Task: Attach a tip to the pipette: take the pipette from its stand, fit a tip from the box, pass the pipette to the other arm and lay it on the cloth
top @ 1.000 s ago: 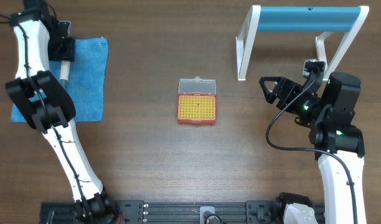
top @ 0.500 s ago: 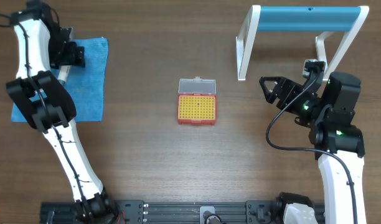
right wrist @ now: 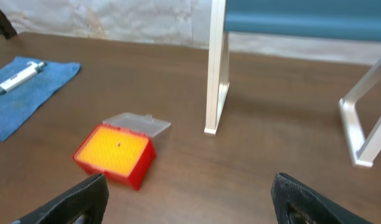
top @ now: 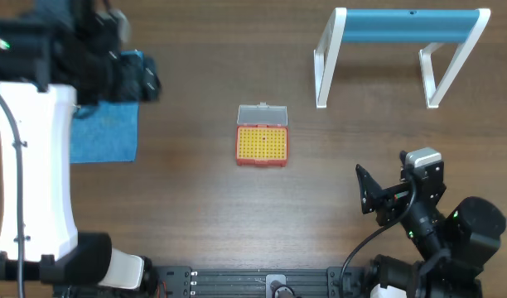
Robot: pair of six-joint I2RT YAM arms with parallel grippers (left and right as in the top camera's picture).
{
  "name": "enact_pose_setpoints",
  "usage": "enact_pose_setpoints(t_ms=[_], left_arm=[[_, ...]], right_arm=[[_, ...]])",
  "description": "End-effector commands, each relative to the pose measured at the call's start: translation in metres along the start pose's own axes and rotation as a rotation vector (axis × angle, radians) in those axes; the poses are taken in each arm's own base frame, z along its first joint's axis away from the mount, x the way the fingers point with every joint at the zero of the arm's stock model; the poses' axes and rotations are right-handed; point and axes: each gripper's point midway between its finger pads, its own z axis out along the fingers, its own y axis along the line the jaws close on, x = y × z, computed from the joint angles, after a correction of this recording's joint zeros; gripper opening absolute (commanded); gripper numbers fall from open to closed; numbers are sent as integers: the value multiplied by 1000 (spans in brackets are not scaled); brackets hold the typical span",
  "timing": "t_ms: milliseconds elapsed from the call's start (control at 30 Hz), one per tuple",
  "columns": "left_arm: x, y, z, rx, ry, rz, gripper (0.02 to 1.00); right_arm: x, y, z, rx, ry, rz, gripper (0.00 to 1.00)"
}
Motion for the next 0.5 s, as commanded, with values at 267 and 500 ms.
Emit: enact_pose_setpoints(t_ms=[267, 500], left_arm=[[144, -18, -28, 221, -443, -65, 901], [143, -19, -28, 229, -458, -65, 901]], right_arm=[[79, 14, 6, -14, 40, 226, 858], [98, 12, 11, -11, 94, 294, 860]])
